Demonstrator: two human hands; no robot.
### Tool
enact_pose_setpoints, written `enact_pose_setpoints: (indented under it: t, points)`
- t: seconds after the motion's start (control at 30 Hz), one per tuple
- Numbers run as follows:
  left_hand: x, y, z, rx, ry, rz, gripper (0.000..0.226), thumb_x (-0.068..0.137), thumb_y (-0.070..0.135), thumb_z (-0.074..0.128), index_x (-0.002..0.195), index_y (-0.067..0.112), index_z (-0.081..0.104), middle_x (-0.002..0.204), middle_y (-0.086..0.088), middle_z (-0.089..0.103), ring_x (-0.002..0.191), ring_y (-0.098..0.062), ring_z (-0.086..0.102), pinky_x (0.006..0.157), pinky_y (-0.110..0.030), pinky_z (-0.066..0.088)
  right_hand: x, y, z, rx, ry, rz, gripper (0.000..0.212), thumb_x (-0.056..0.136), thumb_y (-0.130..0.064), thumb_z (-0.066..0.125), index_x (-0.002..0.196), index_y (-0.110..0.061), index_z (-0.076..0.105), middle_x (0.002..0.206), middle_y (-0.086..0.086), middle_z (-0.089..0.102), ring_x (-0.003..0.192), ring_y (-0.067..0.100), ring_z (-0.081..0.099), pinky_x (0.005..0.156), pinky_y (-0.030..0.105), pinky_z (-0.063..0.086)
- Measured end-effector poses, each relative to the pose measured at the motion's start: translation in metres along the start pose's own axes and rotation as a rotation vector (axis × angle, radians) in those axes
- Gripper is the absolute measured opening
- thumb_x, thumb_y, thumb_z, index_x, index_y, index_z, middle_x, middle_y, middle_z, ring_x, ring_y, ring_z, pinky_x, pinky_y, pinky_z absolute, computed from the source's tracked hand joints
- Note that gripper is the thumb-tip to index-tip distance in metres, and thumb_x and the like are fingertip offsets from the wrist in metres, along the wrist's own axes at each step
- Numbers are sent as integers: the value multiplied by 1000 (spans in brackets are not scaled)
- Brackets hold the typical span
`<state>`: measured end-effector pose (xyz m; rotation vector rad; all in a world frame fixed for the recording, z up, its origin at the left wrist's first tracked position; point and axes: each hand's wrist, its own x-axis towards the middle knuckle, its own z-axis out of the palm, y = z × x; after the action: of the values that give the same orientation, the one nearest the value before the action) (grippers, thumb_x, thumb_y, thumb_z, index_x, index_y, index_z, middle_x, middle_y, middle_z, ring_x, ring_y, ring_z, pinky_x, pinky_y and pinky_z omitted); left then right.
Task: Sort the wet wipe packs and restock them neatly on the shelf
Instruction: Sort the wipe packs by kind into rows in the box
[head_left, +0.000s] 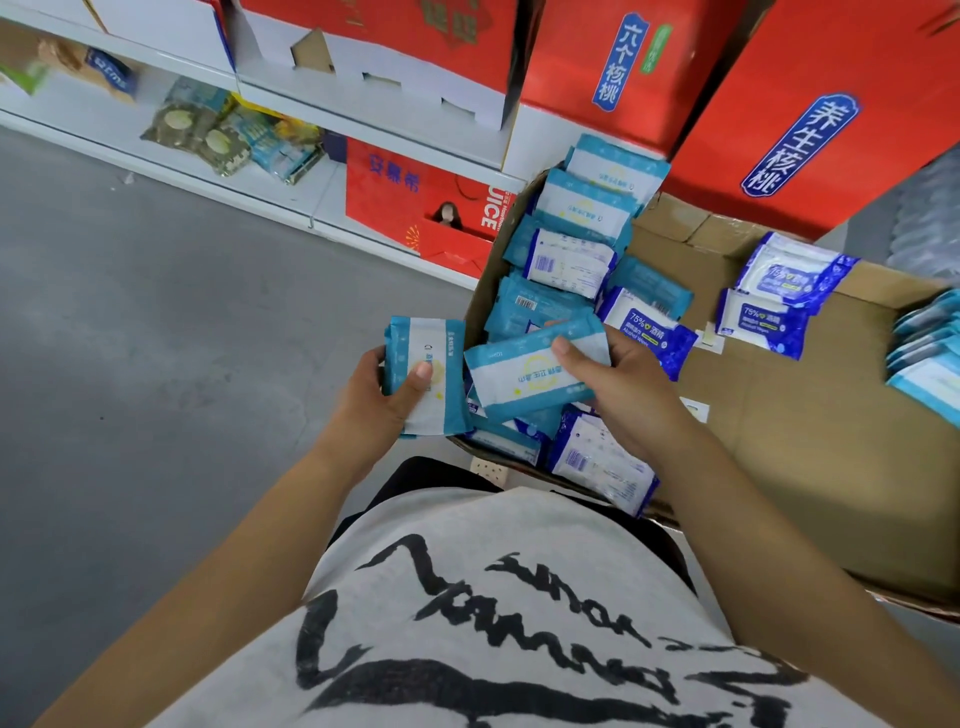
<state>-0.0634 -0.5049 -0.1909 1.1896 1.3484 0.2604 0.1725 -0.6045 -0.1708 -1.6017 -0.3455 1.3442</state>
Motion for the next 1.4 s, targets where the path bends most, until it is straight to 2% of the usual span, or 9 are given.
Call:
enact_pose_setpoints:
  t: [0.13,0.23,0.4,0.5,0.6,0.77,1.0,1.33,1.4]
  points:
    - [-5,7,2,57,-62,67,51,97,57,49,138,27,44,114,17,64,87,9,70,62,-15,56,7,-8,10,-213,23,-59,35,80,-31,83,109,-19,68,105,-4,75,94,13,73,85,37,61]
    - [-7,12,3,104,-125,96,65,87,67,49,140,29,47,123,13,66,94,5,70,67,-18,58,13,-10,26,-342,7,-102,33,76,-34,87,97,-16,70,96,-3,75,87,14,73,74,31,59]
    - [-6,10,9,38,-181,17,55,90,55,65,137,31,52,118,11,70,94,0,73,70,-16,58,21,-6,48,-358,24,-148,13,82,-35,82,85,-32,70,89,-14,71,81,-5,68,77,19,55]
    - [-2,-1,4,-60,-116,-92,58,89,47,71,139,23,56,116,3,74,95,-11,76,76,-26,60,29,4,41,-296,88,-70,18,94,-43,66,90,-26,73,93,-4,76,89,15,73,85,30,59]
    - [0,-10,-6,-100,-34,-151,56,93,42,70,141,18,53,115,2,73,95,-12,75,75,-25,59,37,30,21,-469,88,-49,26,97,-40,61,92,-19,75,91,-1,77,90,19,72,93,45,56]
    - [2,-24,-24,-123,23,-255,54,98,35,66,146,15,50,118,0,72,99,-17,73,81,-34,59,44,68,2,-768,-28,53,31,92,-39,70,111,-16,74,116,2,72,109,20,65,101,37,50]
    - [-2,-32,-31,-211,42,-308,57,94,30,74,146,22,51,120,-1,73,105,-20,74,92,-46,61,56,93,10,-949,-29,-65,65,78,-37,85,134,-17,59,151,7,43,138,24,40,116,34,31]
    - [-9,-31,-26,-113,34,-311,65,92,29,75,149,26,44,124,1,68,108,-20,71,92,-46,61,65,89,-3,-917,37,-140,37,91,-23,73,125,-10,68,133,9,64,122,24,58,105,32,44]
    - [-8,-29,-24,-104,39,-294,65,92,30,75,149,27,44,124,0,68,107,-19,71,91,-44,61,60,81,-6,-835,96,-188,28,96,-22,67,120,-9,71,123,8,70,112,21,63,93,25,49]
